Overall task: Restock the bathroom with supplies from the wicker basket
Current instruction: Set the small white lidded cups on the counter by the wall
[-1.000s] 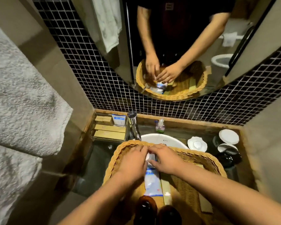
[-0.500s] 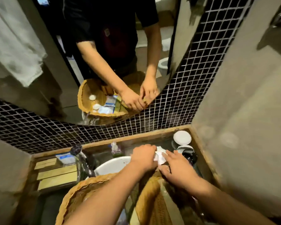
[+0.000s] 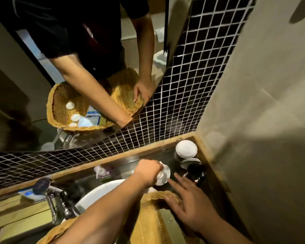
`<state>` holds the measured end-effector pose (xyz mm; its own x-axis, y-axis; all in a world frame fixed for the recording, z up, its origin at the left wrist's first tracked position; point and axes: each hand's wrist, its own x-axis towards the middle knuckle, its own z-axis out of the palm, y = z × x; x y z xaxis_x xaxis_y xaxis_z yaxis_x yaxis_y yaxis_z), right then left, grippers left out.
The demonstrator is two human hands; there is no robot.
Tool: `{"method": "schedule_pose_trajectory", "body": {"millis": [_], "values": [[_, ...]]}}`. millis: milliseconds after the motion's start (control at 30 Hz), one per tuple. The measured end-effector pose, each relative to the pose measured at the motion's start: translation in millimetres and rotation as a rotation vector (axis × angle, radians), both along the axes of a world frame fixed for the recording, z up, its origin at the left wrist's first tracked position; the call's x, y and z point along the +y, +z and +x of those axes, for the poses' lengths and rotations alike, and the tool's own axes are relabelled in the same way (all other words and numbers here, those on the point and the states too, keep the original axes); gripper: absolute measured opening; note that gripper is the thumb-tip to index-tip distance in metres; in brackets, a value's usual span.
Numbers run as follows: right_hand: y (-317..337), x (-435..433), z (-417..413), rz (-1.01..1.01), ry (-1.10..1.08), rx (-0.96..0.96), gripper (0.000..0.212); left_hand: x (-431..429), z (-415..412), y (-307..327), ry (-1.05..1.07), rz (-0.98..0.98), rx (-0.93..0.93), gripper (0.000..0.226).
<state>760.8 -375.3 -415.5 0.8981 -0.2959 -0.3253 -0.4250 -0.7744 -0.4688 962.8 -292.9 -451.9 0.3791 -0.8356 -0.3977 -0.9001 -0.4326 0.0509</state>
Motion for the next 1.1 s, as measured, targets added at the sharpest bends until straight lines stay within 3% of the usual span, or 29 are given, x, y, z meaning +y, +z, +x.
{"method": "schedule_pose_trajectory", "body": {"millis": [333, 633, 967, 1100], "values": [[-4.1, 2.9, -1.2, 0.035, -0.022, 0.013, 0.067, -9.7, 2.9, -1.0, -0.225, -0.044, -0.029, 0.039], [-8.0, 3.5, 1.0, 0.010, -0.013, 0.001, 0.065, -5.1, 4.2, -17.6, -0.156, -0.011, 0.082, 0.047], [-0.6, 3.2, 1.2, -0.012, 0.017, 0.000, 0.062, 1.5, 4.6, -22.8, -0.245, -0.042, 0.000, 0.054], [7.1, -2.1, 11.1, 0.078, -0.054, -0.038, 0.053, 13.1, 5.6, -23.0, -0.121, -0.093, 0.067, 0.065]]}}
